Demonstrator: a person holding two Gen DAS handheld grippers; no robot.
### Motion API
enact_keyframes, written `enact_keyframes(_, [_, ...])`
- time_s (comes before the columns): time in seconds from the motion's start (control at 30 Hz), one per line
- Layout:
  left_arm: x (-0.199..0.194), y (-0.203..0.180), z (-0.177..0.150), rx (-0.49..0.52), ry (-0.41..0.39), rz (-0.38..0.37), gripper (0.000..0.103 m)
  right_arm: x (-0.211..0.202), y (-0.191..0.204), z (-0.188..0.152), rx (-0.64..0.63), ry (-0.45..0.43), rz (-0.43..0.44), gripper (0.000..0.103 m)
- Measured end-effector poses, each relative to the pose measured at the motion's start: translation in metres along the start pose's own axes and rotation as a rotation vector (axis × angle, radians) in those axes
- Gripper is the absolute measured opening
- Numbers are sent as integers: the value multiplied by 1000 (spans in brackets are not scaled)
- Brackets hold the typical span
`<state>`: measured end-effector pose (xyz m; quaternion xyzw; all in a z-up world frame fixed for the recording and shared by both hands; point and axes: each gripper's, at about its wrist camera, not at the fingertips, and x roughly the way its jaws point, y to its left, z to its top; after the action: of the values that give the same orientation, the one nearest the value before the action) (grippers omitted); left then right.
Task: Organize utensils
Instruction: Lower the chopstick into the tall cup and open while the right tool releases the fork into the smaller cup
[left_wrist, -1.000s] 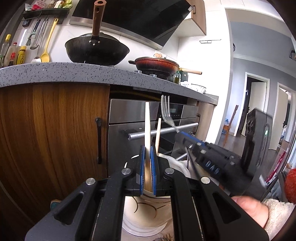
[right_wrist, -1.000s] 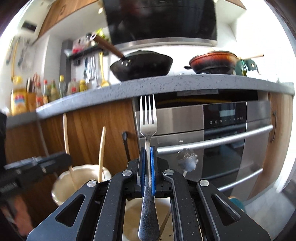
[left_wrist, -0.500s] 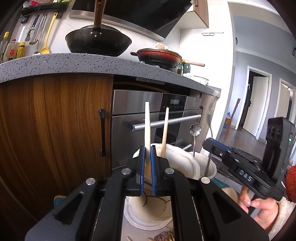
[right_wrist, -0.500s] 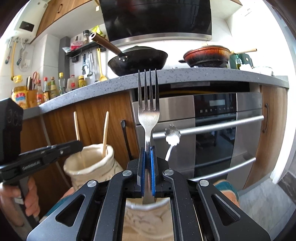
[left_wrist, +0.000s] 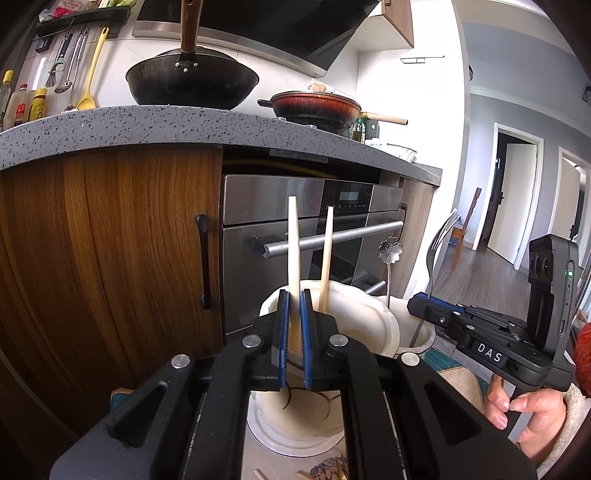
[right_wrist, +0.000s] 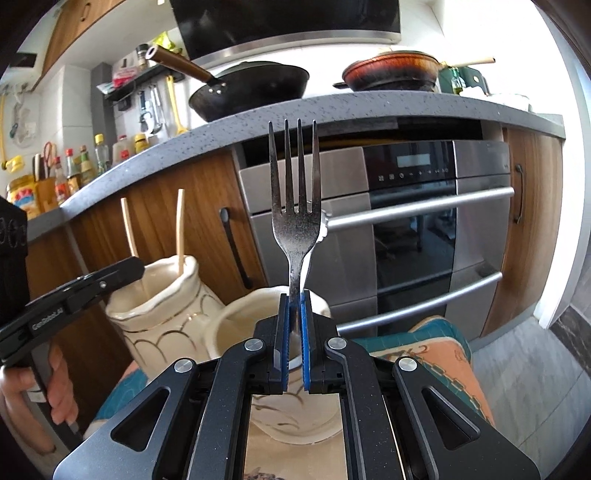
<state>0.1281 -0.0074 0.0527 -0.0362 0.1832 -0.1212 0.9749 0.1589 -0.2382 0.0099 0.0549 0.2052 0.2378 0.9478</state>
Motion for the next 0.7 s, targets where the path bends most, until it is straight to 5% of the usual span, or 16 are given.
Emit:
enact_keyframes(0.33, [-2, 0, 0, 1, -6, 5, 8, 1, -6, 1, 18, -1, -20, 7])
enact_keyframes(0.7, [-23, -4, 5, 17, -64, 39, 43, -20, -9, 6, 43, -55, -32, 49])
